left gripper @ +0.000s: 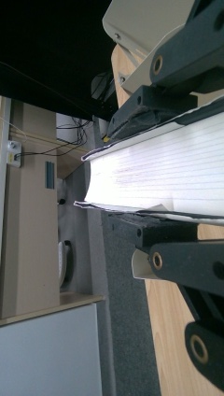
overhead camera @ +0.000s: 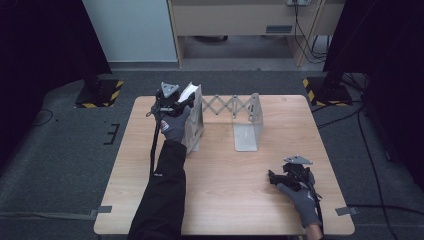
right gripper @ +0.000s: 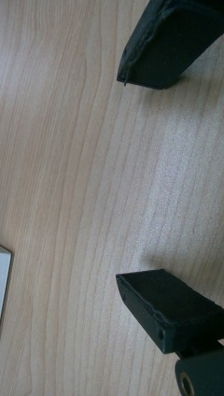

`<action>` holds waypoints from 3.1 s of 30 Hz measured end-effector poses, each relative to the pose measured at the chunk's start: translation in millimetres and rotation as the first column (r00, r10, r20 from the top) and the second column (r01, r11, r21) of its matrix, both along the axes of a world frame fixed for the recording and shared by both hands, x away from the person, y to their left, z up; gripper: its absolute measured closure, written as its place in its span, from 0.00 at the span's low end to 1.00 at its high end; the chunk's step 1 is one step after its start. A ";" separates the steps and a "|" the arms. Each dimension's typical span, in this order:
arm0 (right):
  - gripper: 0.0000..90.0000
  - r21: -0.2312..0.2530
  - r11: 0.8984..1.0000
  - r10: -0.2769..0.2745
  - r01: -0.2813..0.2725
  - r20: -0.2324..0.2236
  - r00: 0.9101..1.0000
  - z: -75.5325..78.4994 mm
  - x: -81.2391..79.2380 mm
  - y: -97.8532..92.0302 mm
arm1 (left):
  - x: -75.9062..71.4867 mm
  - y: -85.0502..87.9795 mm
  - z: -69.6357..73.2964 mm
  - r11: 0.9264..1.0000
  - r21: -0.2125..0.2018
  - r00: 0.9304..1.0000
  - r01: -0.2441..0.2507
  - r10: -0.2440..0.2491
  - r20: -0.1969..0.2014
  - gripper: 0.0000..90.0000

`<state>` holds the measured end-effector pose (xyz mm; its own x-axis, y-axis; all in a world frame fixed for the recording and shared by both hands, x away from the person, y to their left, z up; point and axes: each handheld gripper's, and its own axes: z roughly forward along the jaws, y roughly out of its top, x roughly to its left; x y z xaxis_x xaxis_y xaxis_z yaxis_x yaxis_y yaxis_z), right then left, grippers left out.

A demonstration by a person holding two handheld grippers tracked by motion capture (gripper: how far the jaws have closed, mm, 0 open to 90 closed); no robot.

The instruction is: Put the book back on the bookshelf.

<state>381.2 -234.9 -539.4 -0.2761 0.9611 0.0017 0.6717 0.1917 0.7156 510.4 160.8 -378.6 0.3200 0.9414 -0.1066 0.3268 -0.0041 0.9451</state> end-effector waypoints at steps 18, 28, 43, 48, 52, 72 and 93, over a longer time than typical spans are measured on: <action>0.06 0.000 1.000 -0.003 0.003 -0.001 1.000 0.0 -0.1 0.4 | -29.0 4.9 -16.4 0.996 0.068 0.998 0.064 -0.066 0.025 0.48; 0.06 0.000 1.000 -0.002 0.002 -0.001 1.000 0.1 -0.1 0.4 | -69.3 23.5 -32.7 0.992 0.054 0.992 0.118 -0.120 0.033 0.43; 0.06 0.000 1.000 -0.003 0.003 -0.001 1.000 0.1 0.2 0.6 | -82.8 23.5 -55.7 0.988 -0.008 0.987 0.157 -0.157 -0.012 0.49; 0.06 0.000 1.000 0.002 -0.002 0.000 1.000 0.0 0.5 1.0 | -80.4 17.9 -57.3 0.985 -0.017 0.985 0.170 -0.170 -0.010 0.45; 0.06 0.000 1.000 0.002 -0.002 0.000 1.000 0.0 0.6 1.1 | -78.5 11.8 -58.3 0.985 -0.022 0.986 0.169 -0.169 -0.004 0.44; 0.06 0.001 1.000 0.003 -0.003 -0.001 1.000 0.1 0.7 1.4 | -57.1 -4.2 -57.0 0.990 -0.016 0.989 0.143 -0.143 -0.023 0.40; 0.06 0.003 1.000 0.002 -0.002 -0.003 1.000 0.2 0.6 1.7 | -90.0 21.6 -52.6 0.986 -0.004 0.986 0.164 -0.164 -0.041 0.36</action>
<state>381.8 -233.2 -539.2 -0.2783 0.9605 0.0055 0.6733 0.1910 0.7143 420.5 182.3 -431.2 0.4657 0.8764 -0.1231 0.3606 -0.0609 0.9307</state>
